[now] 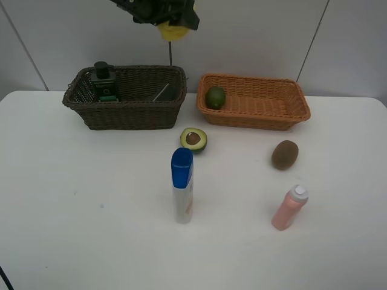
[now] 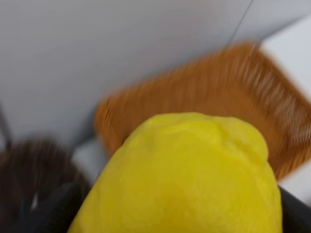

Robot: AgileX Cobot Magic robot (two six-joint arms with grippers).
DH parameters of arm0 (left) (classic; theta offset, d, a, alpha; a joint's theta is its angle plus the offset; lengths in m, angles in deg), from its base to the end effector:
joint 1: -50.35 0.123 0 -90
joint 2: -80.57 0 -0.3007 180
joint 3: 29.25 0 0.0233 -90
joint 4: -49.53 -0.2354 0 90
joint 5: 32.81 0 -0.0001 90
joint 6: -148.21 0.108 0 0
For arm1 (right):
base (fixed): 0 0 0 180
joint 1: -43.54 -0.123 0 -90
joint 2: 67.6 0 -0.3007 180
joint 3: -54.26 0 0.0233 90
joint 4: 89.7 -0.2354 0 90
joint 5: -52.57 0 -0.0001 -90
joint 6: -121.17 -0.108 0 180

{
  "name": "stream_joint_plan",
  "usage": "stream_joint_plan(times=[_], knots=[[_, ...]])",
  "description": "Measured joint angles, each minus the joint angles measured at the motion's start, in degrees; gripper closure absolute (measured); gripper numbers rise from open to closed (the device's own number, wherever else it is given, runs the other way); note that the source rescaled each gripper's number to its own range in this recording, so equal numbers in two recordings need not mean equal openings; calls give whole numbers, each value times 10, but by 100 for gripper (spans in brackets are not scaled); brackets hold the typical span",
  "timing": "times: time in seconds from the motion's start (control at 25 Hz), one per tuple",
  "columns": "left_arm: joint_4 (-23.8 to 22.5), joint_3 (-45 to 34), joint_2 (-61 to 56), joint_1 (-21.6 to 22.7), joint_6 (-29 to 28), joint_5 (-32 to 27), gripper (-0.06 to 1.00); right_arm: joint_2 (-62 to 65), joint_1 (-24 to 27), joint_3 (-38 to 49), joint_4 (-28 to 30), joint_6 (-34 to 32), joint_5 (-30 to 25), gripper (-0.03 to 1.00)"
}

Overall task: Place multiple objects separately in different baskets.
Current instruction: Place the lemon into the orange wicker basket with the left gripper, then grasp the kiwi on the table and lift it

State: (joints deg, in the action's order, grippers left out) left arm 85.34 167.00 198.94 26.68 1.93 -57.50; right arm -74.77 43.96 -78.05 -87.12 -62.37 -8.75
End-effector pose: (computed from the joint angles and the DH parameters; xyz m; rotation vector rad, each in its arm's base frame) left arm 0.4163 -0.2114 0.3045 0.5943 2.0781 -0.4996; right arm -0.0225 -0.0041 0.2674 0.0731 2.0256 -0.0193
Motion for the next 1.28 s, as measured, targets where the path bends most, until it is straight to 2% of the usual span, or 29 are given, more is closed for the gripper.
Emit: stream_joint_plan(times=[0.16, 0.24, 0.36, 0.48, 0.64, 0.68, 0.76, 0.88, 1.0, 1.08, 1.16, 1.28], knots=[[2, 40, 55, -84, 2, 146, 15, 0, 0, 0, 0, 0, 0, -3], [2, 58, 98, -115, 3, 237, 15, 0, 0, 0, 0, 0, 0, -3], [2, 91, 170, -150, 3, 342, 15, 0, 0, 0, 0, 0, 0, -3], [3, 143, 246, -164, 4, 371, 15, 0, 0, 0, 0, 0, 0, -3], [5, 221, 321, -165, 4, 328, 15, 0, 0, 0, 0, 0, 0, -3], [5, 240, 332, -164, 4, 312, 13, 0, 0, 0, 0, 0, 0, -3], [5, 268, 349, -162, 4, 291, 2, 0, 0, 0, 0, 0, 0, -3], [7, 280, 351, -159, 4, 278, -5, 0, 0, 0, 0, 0, 0, -3], [7, 284, 349, -151, 4, 268, -5, 0, 0, 0, 0, 0, 0, -3], [7, 284, 339, -146, 3, 237, -5, 0, 0, 0, 0, 0, 0, -3], [7, 284, 318, -136, 2, 180, -5, 0, 0, 0, 0, 0, 0, -3], [6, 284, 272, -119, 2, 51, -5, 0, 0, 0, 0, 0, 0, -3]])
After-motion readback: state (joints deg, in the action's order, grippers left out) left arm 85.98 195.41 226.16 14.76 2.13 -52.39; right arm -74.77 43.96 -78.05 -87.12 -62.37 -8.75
